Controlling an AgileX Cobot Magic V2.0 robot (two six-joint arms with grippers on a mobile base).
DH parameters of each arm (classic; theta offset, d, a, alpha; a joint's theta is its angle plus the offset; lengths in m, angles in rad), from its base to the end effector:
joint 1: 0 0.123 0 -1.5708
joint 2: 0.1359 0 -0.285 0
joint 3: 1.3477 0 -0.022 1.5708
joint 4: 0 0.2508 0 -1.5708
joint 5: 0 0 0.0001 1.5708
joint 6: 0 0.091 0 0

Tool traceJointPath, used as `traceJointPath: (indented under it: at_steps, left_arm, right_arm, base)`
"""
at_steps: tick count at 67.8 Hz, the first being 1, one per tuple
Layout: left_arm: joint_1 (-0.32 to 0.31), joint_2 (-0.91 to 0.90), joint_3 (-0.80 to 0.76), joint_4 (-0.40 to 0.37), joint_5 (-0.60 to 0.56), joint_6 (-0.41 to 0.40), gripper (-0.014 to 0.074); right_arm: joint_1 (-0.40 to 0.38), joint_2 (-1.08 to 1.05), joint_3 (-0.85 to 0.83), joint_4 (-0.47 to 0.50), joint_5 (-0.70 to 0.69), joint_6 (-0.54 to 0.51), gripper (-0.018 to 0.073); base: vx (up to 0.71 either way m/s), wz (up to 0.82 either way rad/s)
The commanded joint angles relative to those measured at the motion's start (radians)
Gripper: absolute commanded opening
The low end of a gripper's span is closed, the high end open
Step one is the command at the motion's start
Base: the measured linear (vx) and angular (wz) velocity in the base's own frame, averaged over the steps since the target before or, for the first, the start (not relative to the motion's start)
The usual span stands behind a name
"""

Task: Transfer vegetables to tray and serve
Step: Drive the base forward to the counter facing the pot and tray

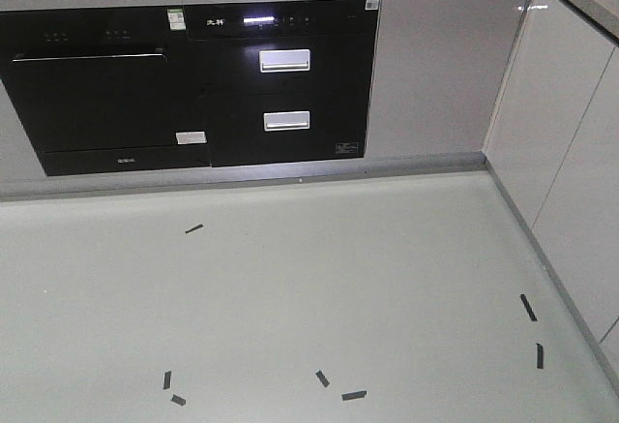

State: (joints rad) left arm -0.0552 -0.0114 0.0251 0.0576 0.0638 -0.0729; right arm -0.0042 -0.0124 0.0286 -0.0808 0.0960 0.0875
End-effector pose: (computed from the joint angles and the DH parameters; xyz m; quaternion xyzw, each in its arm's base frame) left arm 0.0566 -0.0028 0.1995 0.0127 0.7035 -0.0238 0.7102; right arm 0.0567 -0.0010 0.1955 0.0067 0.7158 -0.0018 0.6983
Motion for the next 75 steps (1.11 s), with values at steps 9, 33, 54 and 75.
traceJointPath:
  at_steps: [9,33,54,75]
  left_arm:
    - [0.002,-0.015,0.010,-0.009,-0.073,-0.005,-0.0006]
    - [0.002,-0.015,0.010,-0.009,-0.073,-0.005,-0.0006]
    - [0.002,-0.015,0.010,-0.009,-0.073,-0.005,-0.0006]
    - [0.002,-0.015,0.010,-0.009,-0.073,-0.005,-0.0006]
  right_arm:
    - [-0.006,-0.002,0.007,-0.007,-0.075,-0.003,-0.0008]
    - [-0.006,-0.002,0.007,-0.007,-0.075,-0.003,-0.0008]
    - [-0.006,-0.002,0.007,-0.007,-0.075,-0.003,-0.0008]
    - [-0.006,-0.002,0.007,-0.007,-0.075,-0.003,-0.0008]
  base:
    - [0.10,0.04]
    - [0.11,0.11]
    - [0.16,0.11]
    - [0.20,0.04]
